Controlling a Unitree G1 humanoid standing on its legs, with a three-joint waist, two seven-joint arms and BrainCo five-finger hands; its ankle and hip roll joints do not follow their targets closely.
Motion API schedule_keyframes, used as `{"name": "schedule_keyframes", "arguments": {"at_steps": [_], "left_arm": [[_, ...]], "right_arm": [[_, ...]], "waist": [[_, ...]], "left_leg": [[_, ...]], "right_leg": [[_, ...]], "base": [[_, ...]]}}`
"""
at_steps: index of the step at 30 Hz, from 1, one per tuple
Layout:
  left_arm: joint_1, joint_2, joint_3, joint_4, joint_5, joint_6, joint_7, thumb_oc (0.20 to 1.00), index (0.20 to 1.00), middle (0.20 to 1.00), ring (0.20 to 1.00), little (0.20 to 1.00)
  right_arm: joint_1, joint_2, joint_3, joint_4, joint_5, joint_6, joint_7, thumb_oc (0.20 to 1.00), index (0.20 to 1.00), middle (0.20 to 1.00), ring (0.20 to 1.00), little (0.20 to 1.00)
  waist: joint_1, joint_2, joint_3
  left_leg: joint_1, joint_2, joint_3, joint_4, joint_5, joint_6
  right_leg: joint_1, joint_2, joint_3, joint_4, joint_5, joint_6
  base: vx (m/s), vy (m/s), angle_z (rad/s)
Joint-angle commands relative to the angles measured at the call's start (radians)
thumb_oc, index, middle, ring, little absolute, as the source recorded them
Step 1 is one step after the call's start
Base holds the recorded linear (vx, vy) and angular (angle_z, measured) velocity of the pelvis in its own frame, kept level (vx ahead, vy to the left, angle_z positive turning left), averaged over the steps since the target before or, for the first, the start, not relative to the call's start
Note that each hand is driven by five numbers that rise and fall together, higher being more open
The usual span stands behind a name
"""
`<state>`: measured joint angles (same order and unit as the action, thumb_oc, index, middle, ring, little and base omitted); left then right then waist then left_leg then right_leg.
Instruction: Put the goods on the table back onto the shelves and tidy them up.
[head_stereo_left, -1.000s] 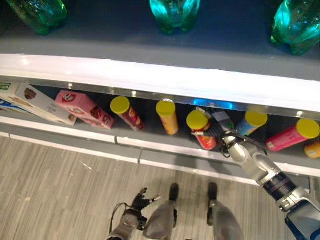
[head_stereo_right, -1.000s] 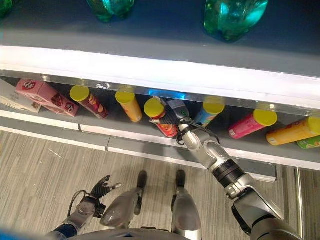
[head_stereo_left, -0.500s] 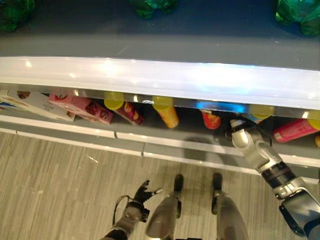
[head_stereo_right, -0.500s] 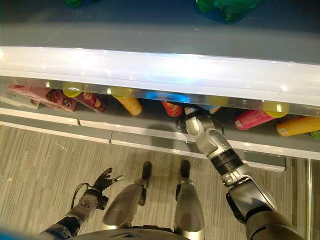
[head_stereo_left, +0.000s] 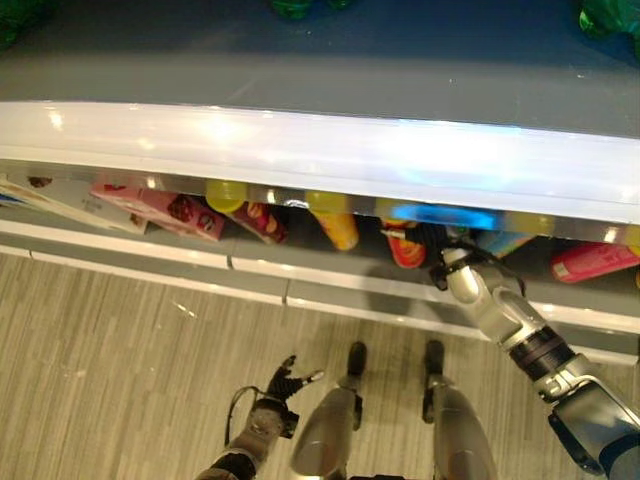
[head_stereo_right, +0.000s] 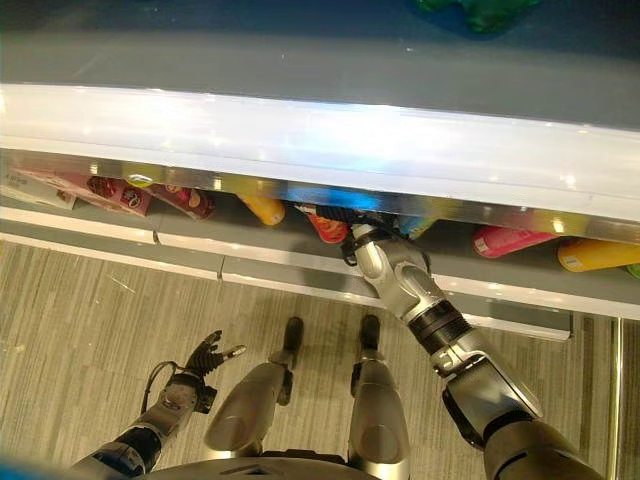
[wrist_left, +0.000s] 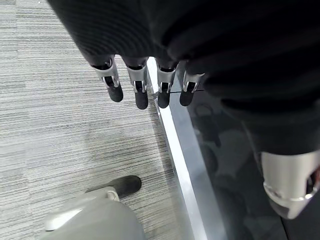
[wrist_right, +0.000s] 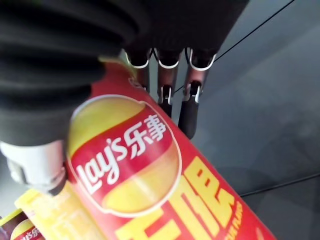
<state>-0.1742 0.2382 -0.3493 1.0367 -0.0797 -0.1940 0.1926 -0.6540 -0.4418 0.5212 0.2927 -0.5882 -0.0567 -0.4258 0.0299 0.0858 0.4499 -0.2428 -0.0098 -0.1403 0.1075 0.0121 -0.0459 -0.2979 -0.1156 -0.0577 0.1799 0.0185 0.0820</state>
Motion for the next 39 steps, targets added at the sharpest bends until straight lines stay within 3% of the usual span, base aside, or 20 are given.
{"name": "schedule_keyframes", "arguments": {"at_steps": [1,39], "left_arm": [[-0.009,0.017,-0.008,0.019,-0.047,-0.013,0.028,1.0,1.0,1.0,1.0,1.0],[-0.056,0.014,-0.012,0.027,-0.075,-0.017,0.053,1.0,1.0,1.0,1.0,1.0]], "right_arm": [[-0.072,0.032,-0.009,-0.055,0.013,-0.045,-0.027,0.2,0.2,0.2,0.2,0.2],[-0.131,0.041,-0.021,0.025,0.014,-0.01,-0.11,0.2,0.2,0.2,0.2,0.2]], "waist": [[0.007,-0.043,-0.03],[-0.001,-0.025,-0.003]], "left_leg": [[-0.032,0.058,0.041,0.195,-0.199,-0.024],[-0.071,0.052,0.049,0.207,-0.195,-0.023]], "right_leg": [[0.015,-0.115,0.034,0.042,-0.062,0.072],[-0.023,-0.122,0.041,0.045,-0.051,0.072]], "base": [[0.0,0.0,0.0],[0.0,0.0,0.0]]}}
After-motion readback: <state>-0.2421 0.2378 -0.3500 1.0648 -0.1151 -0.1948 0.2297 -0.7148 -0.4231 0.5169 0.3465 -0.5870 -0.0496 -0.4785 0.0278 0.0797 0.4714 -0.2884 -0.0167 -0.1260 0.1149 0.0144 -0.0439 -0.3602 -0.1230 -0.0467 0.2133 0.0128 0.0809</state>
